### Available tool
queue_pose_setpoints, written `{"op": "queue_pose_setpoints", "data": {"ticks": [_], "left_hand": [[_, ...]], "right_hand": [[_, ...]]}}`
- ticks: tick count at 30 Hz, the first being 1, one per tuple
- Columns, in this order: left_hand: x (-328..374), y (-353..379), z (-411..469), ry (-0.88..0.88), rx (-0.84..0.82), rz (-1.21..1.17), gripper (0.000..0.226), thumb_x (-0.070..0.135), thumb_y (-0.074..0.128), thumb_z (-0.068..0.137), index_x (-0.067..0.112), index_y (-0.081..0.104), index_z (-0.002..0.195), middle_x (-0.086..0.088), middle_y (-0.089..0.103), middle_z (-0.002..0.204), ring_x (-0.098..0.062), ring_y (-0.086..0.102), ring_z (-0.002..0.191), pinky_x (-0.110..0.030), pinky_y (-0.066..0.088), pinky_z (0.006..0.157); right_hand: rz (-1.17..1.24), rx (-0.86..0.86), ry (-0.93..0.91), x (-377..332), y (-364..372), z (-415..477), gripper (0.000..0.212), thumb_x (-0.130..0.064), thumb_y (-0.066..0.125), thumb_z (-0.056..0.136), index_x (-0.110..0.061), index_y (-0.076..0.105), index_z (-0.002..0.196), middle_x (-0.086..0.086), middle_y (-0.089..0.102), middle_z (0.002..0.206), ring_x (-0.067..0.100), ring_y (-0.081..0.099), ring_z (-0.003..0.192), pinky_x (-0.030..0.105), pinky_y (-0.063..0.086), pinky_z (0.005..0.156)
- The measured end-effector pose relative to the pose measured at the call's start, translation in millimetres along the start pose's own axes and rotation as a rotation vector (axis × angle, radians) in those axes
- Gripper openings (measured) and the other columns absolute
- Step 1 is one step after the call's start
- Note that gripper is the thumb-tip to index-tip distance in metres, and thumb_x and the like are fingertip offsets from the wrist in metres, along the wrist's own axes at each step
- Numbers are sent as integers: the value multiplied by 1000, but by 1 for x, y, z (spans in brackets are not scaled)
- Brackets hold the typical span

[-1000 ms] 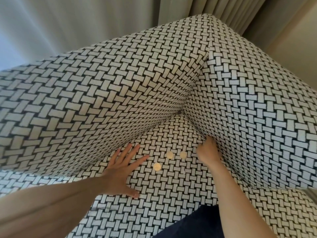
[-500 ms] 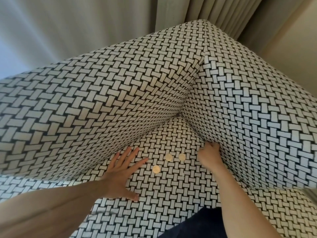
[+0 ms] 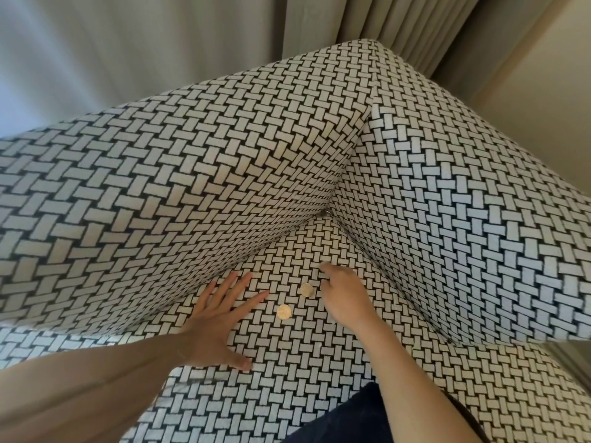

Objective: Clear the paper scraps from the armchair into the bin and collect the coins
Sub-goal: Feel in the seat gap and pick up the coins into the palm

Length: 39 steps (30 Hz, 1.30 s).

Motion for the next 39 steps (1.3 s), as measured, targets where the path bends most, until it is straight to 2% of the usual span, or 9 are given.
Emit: {"op": "queue_pose_setpoints", "data": {"ticks": [4,7,9,11,13,16,24,33,39], "left_hand": [[0,0,-1,-1,3,-5,121,73,62,63,53,-38,126,12,-58,130,-10,-54,119,-29,-46,85],[0,0,0,-5,7,-5,121,73,63,62,54,-39,125,12,-57,131,-10,-54,120,-30,-45,87],[-1,1,1,-6,8,-8,121,74,62,62,55,-39,125,12,-57,132,-11,-53,121,-31,-44,88],[-1,1,1,-6,7,-1,122,74,62,61,55,-40,124,12,-57,132,-11,-53,121,-31,-44,88],[-1,1,1,-11,5,1,122,75,62,61,55,-41,123,12,-57,132,-11,-53,121,-31,-44,87],[-1,0,2,-12,5,5,122,74,63,61,56,-42,121,13,-57,131,-10,-54,120,-29,-46,84],[-2,2,4,-25,-4,13,123,75,62,60,57,-45,118,13,-58,130,-11,-54,120,-30,-45,85],[-2,3,4,-21,-8,15,123,77,61,59,56,-44,120,13,-58,130,-11,-54,120,-31,-43,88],[-2,3,3,-20,-2,2,123,76,62,60,57,-43,120,14,-58,130,-11,-53,121,-31,-41,90]], "right_hand": [[77,6,-35,-14,10,0,37,-13,37,95,-15,60,124,6,68,111,17,57,78,34,53,84],[204,77,-2,-3,0,4,27,-11,42,97,-14,66,110,-7,68,87,9,56,58,10,44,54],[180,230,24,12,-18,10,26,-10,45,96,-14,65,112,-3,64,108,7,59,80,8,44,70],[99,334,89,30,-30,19,32,-10,46,93,-13,59,122,6,58,126,19,52,114,31,44,98],[32,336,190,49,-32,27,42,-16,46,92,-11,49,134,10,50,136,26,41,127,47,36,105],[2,278,293,67,-28,33,53,-25,42,94,-11,32,144,10,35,148,29,29,137,50,25,112],[22,242,389,74,-17,45,48,-25,39,95,0,37,136,18,42,140,34,37,130,48,28,110],[-62,78,401,84,-14,48,62,-44,26,100,-9,16,149,15,15,155,34,12,142,46,10,115],[-22,130,398,83,-13,49,60,-46,27,98,-12,25,147,15,19,152,34,15,138,46,12,114]]}}
Point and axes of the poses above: each hand's wrist, its own z-axis towards the middle knuckle, its own y-axis out of the palm, x = y × z, the point moved 9 cm from there along z, towards the middle knuckle
